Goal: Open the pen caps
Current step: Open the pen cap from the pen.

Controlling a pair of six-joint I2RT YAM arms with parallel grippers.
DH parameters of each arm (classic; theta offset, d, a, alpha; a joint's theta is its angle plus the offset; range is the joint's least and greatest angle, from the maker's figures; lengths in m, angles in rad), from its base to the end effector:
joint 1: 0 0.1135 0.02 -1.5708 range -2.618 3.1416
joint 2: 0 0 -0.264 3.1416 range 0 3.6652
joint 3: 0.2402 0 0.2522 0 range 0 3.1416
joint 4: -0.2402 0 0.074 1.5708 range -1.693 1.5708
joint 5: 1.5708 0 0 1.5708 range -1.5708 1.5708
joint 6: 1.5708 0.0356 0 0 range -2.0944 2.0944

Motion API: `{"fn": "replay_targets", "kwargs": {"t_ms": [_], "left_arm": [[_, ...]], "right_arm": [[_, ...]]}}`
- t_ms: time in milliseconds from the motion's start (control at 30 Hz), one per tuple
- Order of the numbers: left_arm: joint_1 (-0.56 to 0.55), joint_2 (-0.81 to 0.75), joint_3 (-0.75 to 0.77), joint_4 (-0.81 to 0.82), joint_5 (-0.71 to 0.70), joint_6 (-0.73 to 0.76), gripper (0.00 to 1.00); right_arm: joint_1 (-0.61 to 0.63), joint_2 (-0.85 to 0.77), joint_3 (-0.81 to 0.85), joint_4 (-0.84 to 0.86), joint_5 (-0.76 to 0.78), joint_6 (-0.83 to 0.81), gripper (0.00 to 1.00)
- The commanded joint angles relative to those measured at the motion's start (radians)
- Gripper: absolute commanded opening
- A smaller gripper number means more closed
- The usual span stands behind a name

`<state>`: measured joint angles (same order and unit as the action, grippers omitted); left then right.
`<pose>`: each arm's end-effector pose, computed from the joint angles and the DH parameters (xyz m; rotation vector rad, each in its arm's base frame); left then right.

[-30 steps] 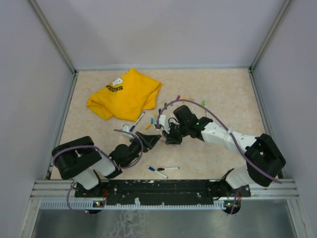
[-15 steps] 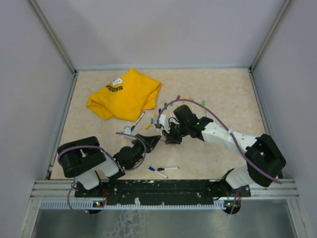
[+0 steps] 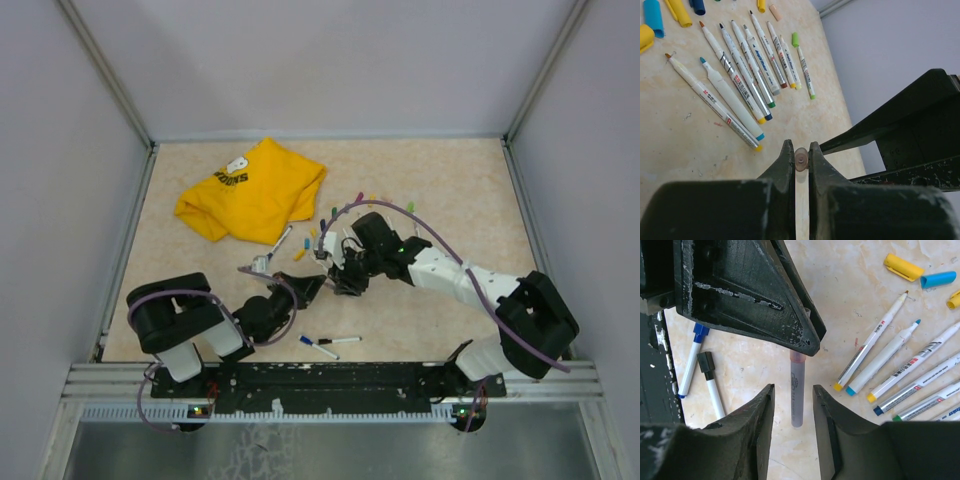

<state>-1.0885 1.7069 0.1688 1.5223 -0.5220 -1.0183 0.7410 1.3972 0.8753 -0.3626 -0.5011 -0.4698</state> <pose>0.1218 -0.1943 0.1305 -0.3799 1.6831 -1.2071 0.1975 0.2039 0.2220 -1.5669 1.8733 0.7342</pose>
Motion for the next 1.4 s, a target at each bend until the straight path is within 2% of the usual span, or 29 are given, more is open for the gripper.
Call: {"fn": "replay_targets", "kwargs": {"t_ms": [0, 333, 500, 567, 700, 800, 967, 1133, 1367], "left_arm": [[-0.005, -0.014, 0.003, 0.269, 0.03, 0.08, 0.0], [-0.003, -0.098, -0.011, 0.268, 0.023, 0.127, 0.0], [-0.003, -0.118, -0.012, 0.268, 0.045, 0.12, 0.0], [-0.003, -0.127, -0.011, 0.268, 0.059, 0.124, 0.0], [0.007, -0.149, -0.014, 0.268, 0.073, 0.131, 0.0], [0.032, -0.169, -0.026, 0.268, 0.085, 0.133, 0.0], [0.136, -0.22, -0.068, 0.267, 0.139, 0.11, 0.0], [0.313, -0.294, -0.111, 0.226, 0.231, 0.04, 0.0], [0.429, -0.5, -0.102, -0.053, 0.27, 0.073, 0.0]], "right_arm": [[-0.003, -0.024, 0.004, 0.036, -0.019, 0.003, 0.36], [-0.003, 0.008, 0.007, 0.031, -0.054, 0.006, 0.42], [-0.002, 0.014, 0.005, 0.037, -0.051, 0.013, 0.4], [-0.002, 0.014, 0.007, 0.035, -0.054, 0.014, 0.33], [-0.002, 0.014, 0.014, 0.025, -0.062, 0.014, 0.0], [-0.003, 0.01, 0.014, 0.02, -0.068, 0.012, 0.0], [-0.003, 0.014, 0.014, 0.013, -0.081, 0.004, 0.0], [-0.003, 0.027, 0.018, 0.002, -0.092, -0.008, 0.0], [-0.002, 0.046, 0.017, 0.016, -0.081, 0.01, 0.0]]}}
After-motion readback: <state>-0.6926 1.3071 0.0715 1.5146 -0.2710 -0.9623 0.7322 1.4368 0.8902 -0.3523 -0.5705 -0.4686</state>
